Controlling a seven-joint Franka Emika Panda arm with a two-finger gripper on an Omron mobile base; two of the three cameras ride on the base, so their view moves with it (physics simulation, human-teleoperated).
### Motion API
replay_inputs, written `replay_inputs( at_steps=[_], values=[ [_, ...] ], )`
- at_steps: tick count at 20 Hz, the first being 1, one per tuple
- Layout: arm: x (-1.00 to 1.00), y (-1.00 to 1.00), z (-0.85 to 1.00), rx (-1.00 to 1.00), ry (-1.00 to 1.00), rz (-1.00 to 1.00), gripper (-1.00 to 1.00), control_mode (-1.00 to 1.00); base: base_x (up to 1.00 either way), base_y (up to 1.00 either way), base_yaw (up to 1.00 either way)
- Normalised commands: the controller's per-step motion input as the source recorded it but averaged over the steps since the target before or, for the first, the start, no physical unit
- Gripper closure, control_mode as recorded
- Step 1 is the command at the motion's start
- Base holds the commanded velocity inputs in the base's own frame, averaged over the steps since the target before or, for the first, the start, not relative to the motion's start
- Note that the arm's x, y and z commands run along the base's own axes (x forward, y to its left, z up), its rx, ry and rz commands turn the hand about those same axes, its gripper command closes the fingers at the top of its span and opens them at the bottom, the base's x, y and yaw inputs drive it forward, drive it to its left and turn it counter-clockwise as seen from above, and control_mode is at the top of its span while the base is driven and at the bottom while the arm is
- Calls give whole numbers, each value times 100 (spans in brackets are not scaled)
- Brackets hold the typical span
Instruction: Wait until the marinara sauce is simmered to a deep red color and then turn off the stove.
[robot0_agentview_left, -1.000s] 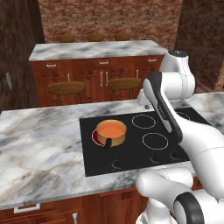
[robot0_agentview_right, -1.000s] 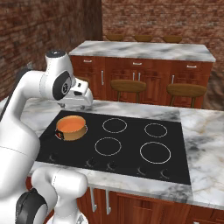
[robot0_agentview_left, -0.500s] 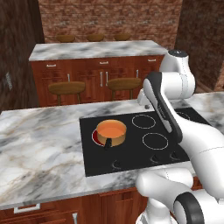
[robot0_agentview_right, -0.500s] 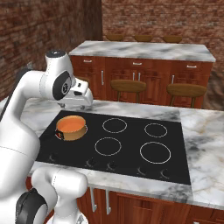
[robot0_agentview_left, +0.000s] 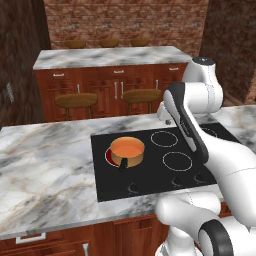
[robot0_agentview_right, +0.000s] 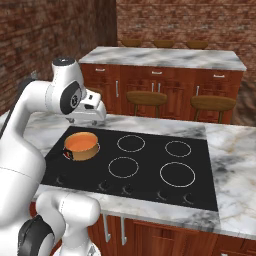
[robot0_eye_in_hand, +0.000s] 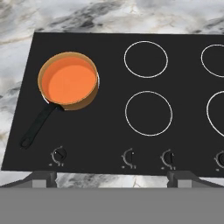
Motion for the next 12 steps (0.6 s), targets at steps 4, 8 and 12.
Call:
replay_inputs(
  at_steps=[4,8,12],
  values=[
    [0,0,0,0,0,0,-100,-100,0,0,0],
    [0,0,0,0,0,0,-100,-100,0,0,0],
    [0,0,0,0,0,0,-100,-100,0,0,0]
  ],
)
